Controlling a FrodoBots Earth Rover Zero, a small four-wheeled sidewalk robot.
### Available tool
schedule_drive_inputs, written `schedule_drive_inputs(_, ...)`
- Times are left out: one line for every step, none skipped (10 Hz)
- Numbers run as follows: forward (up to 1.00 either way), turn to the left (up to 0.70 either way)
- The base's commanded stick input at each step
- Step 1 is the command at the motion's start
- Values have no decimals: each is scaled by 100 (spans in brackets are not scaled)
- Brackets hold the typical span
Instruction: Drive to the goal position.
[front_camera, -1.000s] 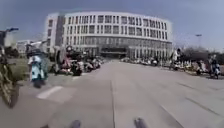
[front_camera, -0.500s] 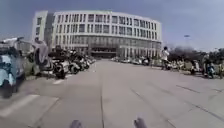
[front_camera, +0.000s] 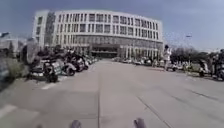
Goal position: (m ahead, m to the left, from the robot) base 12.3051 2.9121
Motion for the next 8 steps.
schedule_drive_inputs(100,0)
schedule_drive_inputs(100,0)
schedule_drive_inputs(100,0)
schedule_drive_inputs(100,0)
schedule_drive_inputs(100,0)
schedule_drive_inputs(100,0)
schedule_drive_inputs(100,0)
schedule_drive_inputs(100,0)
